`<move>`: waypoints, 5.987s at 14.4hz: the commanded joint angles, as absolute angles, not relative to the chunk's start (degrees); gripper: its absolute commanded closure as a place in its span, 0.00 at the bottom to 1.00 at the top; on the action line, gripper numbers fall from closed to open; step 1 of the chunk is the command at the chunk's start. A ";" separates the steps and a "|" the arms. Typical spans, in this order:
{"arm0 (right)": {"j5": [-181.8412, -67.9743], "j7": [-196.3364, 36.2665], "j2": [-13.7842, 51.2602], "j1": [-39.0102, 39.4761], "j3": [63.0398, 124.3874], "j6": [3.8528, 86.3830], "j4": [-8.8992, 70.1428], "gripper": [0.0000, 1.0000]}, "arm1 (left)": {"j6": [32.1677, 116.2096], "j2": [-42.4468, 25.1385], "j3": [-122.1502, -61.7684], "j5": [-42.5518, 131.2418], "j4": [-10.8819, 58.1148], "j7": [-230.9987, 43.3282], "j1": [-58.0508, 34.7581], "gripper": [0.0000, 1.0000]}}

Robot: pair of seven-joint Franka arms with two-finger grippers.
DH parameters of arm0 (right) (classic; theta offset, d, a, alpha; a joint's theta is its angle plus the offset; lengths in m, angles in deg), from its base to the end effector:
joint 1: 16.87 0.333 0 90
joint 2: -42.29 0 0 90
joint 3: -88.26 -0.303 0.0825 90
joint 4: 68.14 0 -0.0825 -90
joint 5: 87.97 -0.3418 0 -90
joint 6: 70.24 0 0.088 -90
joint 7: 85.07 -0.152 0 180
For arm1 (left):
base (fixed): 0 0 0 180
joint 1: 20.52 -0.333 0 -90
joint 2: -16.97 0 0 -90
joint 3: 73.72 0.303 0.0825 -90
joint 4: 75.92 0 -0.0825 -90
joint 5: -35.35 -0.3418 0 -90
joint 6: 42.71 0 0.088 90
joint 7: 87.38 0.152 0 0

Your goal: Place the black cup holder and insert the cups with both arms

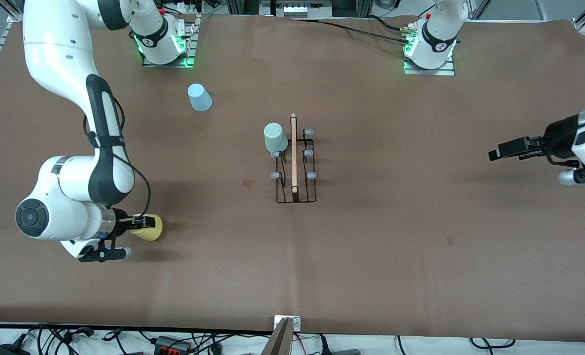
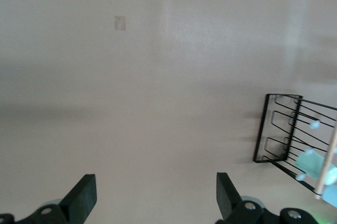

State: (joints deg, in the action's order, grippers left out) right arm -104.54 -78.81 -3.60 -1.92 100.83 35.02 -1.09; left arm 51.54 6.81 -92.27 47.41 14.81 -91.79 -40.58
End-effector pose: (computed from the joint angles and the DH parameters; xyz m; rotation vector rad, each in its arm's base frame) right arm 0.6848 0.0999 0.2733 -3.0144 -0.1720 0.1709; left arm 0.5554 -0.0047 0.4816 2.8684 0.1897 -0.1640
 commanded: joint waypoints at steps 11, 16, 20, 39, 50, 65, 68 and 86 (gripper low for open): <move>-105.29 -108.08 2.65 19.96 100.39 28.02 -3.36 0.82 | 49.93 6.68 -93.58 44.41 13.11 -93.89 -40.56 0.00; -106.08 -113.54 1.95 23.65 100.04 29.78 -3.19 0.82 | 49.93 6.77 -93.58 44.41 13.03 -93.54 -40.56 0.00; -108.88 -113.63 1.25 23.92 99.95 30.66 -3.19 0.82 | 49.93 6.68 -93.50 44.41 13.11 -93.36 -40.73 0.00; -108.72 -112.75 -4.03 26.38 99.87 36.11 -2.92 0.82 | 49.84 6.16 -93.32 45.02 13.11 -93.19 -41.53 0.00; -108.19 -113.28 -4.56 27.26 100.39 37.34 -2.92 0.00 | 48.70 2.82 -93.94 49.33 10.66 -83.51 -45.31 0.00; -108.10 -111.79 8.36 21.99 111.03 26.18 -3.19 0.00 | 48.26 3.78 -96.48 35.36 10.12 -96.35 -41.88 0.00; -108.10 -110.48 9.24 18.83 111.55 23.89 -3.54 0.00 | 48.43 3.70 -96.57 34.57 10.12 -96.35 -41.79 0.00; -89.64 -91.31 25.50 -18.36 87.29 22.49 7.54 0.00 | 48.78 3.70 -96.49 30.69 10.13 -99.34 -40.73 0.00</move>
